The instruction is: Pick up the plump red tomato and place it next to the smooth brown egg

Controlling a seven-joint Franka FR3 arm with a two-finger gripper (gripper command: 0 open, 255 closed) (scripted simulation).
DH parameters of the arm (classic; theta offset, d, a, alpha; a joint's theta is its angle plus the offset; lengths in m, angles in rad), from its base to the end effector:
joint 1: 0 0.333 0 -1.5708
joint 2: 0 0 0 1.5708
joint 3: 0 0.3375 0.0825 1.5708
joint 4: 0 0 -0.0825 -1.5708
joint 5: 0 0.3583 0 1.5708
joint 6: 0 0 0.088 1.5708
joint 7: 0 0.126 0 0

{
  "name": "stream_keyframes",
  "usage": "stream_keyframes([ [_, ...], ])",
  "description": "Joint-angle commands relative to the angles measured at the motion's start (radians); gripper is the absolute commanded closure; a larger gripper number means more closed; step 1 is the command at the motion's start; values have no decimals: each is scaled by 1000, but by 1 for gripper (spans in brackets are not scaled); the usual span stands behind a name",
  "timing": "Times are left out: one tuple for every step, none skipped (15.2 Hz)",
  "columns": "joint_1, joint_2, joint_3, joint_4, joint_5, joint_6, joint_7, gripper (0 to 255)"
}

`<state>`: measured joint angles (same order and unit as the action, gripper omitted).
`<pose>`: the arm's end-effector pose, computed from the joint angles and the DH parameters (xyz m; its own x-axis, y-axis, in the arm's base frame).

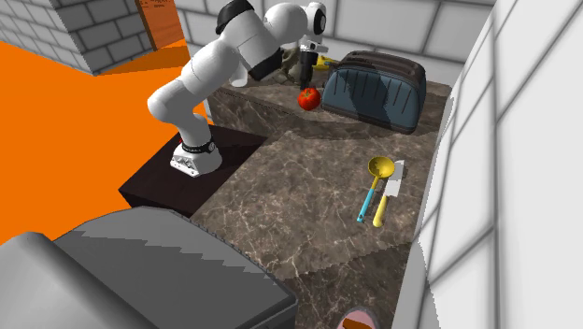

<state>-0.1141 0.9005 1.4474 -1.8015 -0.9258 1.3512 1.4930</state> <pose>0.3464 0.4332 0.3463 0.9973 0.0632 -0.0362 0.0727 -0.8948 0.4405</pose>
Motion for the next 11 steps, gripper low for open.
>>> stream_keyframes([
  [-14, 6, -3, -23, -8, 16, 4, 0],
  [-14, 7, -3, -23, -8, 16, 4, 0],
  [-14, 7, -3, -23, -8, 16, 5, 0],
  [-14, 7, -3, -23, -9, 15, 5, 0],
  [-14, 8, -2, -23, -9, 15, 5, 0],
  [-14, 8, -2, -23, -9, 15, 5, 0],
  [-14, 9, -2, -23, -10, 14, 5, 0],
  [-14, 9, -2, -23, -10, 14, 6, 0],
  [-14, 9, -2, -21, -11, 13, 4, 255],
  [-17, 9, -1, -22, -11, 13, 2, 255],
  [-15, 9, -1, -20, -10, 12, 2, 255],
])
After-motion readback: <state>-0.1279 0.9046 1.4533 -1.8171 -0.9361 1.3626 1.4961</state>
